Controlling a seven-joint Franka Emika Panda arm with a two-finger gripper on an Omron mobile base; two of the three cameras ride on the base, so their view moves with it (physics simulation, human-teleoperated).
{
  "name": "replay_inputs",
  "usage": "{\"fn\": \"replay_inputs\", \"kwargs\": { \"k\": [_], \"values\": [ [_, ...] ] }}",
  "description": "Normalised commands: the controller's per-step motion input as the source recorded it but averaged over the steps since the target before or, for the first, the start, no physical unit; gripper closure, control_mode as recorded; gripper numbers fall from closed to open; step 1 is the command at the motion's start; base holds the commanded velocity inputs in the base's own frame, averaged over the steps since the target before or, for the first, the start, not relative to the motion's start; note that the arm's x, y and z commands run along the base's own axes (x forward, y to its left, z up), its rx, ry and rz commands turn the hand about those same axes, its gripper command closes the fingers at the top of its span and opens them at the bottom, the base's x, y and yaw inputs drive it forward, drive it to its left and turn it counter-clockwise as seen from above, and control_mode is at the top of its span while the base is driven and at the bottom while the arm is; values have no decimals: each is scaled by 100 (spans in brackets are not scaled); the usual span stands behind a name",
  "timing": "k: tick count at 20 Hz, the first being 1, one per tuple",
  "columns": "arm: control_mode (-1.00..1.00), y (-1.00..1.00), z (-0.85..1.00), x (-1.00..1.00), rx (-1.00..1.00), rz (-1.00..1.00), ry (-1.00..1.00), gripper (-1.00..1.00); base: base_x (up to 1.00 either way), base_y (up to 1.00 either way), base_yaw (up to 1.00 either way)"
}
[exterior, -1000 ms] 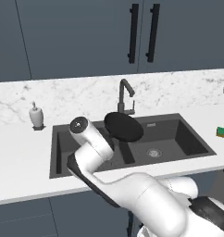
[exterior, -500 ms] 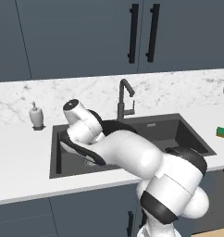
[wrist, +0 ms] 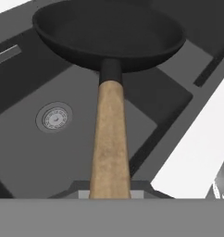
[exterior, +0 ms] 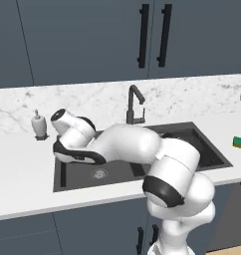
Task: Pick the pan and sponge and place them into the sink. Then turn on the water.
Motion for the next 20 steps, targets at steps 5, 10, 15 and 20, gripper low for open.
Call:
{"fn": "replay_inputs", "kwargs": {
  "k": [5, 10, 15, 20],
  "values": [
    [-100, -72, -69, 21, 6, 0, 3, 100, 0, 0, 0],
    [-100, -17, -63, 4, 1, 0, -6, 100, 0, 0, 0],
    [-100, 33, -7, -8, 0, 1, -23, 100, 0, 0, 0],
    [-100, 36, 5, -18, 3, 1, -10, 100, 0, 0, 0]
  ]
}}
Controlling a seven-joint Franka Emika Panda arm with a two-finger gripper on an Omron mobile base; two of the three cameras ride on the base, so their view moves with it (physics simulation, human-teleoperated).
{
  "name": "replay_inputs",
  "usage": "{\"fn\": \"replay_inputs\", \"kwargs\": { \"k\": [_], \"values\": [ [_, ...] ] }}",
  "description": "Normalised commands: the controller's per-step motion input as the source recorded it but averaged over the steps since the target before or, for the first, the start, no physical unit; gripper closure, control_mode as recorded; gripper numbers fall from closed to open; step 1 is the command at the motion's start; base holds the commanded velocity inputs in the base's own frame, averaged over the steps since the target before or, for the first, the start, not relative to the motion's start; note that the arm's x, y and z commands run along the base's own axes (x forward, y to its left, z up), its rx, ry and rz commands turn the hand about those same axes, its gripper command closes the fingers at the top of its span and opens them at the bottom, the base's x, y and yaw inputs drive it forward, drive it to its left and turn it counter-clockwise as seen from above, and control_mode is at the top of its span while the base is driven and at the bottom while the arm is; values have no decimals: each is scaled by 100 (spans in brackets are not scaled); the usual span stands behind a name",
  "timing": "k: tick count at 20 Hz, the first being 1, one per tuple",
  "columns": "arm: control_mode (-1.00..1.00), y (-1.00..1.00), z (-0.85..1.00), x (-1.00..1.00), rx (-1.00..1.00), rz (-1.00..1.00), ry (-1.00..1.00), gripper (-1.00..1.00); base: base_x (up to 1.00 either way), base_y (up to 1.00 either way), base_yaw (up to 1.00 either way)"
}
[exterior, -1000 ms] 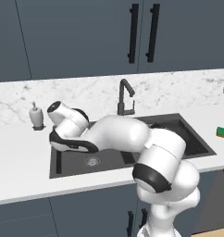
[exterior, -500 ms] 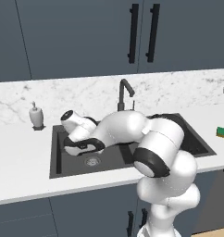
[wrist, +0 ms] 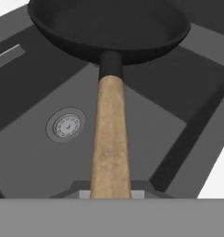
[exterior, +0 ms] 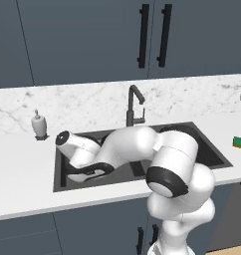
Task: Pick the pan and sponge and place them into the sink. Then turn on the water.
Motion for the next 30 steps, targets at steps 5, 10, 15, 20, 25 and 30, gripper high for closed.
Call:
{"fn": "replay_inputs", "kwargs": {
  "k": [5, 10, 15, 20, 25, 30],
  "values": [
    [-100, 0, 1, -1, 10, 0, 5, 100, 0, 0, 0],
    [-100, 6, -8, 40, 6, 0, 1, 100, 0, 0, 0],
    [-100, 42, -9, 43, 4, 1, 0, 100, 0, 0, 0],
    [-100, 52, 0, 8, 2, 1, 4, 100, 0, 0, 0],
    [-100, 9, -3, 0, 0, -3, 2, 100, 0, 0, 0],
    [-100, -34, -29, 13, 0, -11, 1, 100, 0, 0, 0]
  ]
}}
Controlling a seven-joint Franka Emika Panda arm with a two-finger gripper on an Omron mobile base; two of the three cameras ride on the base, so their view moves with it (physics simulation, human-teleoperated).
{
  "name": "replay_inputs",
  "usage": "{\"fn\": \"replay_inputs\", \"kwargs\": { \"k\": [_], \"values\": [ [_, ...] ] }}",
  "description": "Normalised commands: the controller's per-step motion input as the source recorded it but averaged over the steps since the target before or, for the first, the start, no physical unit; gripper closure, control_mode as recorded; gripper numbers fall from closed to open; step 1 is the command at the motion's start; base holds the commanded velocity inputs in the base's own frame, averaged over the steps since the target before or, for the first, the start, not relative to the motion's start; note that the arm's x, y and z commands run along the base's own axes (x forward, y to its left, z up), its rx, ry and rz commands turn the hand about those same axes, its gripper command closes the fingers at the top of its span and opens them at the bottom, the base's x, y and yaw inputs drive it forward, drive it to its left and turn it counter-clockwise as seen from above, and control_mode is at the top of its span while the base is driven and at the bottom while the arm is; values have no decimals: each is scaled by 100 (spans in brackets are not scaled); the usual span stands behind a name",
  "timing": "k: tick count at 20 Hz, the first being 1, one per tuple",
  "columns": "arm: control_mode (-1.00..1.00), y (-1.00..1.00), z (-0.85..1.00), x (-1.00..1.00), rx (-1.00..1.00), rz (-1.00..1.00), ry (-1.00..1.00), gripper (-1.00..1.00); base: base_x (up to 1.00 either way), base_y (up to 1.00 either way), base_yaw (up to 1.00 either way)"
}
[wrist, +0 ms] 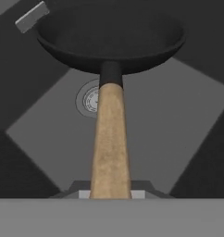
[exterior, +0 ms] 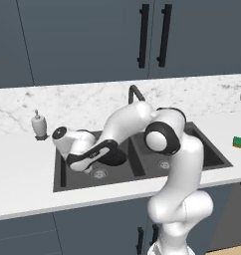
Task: Pick the pan and sponge and place them into the sink. Then turn on the water.
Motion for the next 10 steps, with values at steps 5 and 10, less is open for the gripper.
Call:
{"fn": "replay_inputs", "kwargs": {
  "k": [5, 10],
  "values": [
    [-100, -54, -48, 33, 0, -14, 1, 100, 0, 0, 0],
    [-100, -22, -45, 38, 0, -10, 0, 100, 0, 0, 0]
  ]
}}
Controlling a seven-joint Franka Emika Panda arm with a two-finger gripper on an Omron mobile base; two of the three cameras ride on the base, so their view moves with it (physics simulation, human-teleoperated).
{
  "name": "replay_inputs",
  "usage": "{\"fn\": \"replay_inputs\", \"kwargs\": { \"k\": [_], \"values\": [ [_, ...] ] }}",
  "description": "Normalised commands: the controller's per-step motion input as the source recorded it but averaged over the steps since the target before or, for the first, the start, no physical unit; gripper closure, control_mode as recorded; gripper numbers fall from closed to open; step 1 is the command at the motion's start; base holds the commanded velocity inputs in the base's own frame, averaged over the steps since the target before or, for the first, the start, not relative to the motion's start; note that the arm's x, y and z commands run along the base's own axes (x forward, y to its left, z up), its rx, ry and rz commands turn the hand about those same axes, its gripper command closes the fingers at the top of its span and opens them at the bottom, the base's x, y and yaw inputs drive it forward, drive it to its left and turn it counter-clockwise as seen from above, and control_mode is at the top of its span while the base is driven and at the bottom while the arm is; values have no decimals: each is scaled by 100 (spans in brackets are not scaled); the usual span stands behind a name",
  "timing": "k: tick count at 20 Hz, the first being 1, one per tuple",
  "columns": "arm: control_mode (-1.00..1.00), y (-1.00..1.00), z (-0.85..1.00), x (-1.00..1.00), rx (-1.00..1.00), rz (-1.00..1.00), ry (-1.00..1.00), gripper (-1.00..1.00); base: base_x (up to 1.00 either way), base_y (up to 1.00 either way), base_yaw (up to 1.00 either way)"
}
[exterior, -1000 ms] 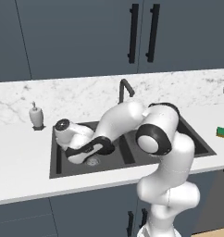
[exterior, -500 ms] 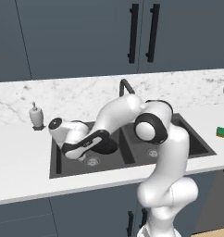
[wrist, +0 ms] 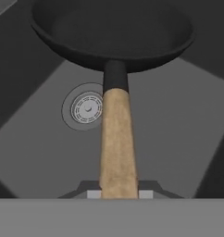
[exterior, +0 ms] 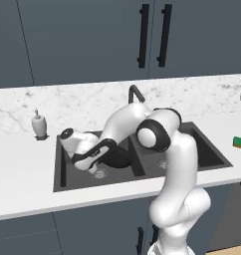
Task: Pick the pan and sponge and place them into the sink. Then turn on the water.
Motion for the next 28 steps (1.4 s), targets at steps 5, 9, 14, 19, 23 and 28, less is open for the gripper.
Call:
{"fn": "replay_inputs", "kwargs": {
  "k": [5, 9, 14, 19, 23, 28],
  "values": [
    [-100, 8, -41, 42, 0, -8, 0, 100, 0, 0, 0],
    [-100, 20, -27, 8, 0, -7, 0, 100, 0, 0, 0],
    [-100, -1, -25, -10, 0, -11, 0, 100, 0, 0, 0],
    [-100, -16, -42, -42, 0, -12, 0, 100, 0, 0, 0],
    [-100, -29, -49, -24, 0, -10, 0, 100, 0, 0, 0],
    [-100, -21, -71, 0, 0, -4, 0, 100, 0, 0, 0]
  ]
}}
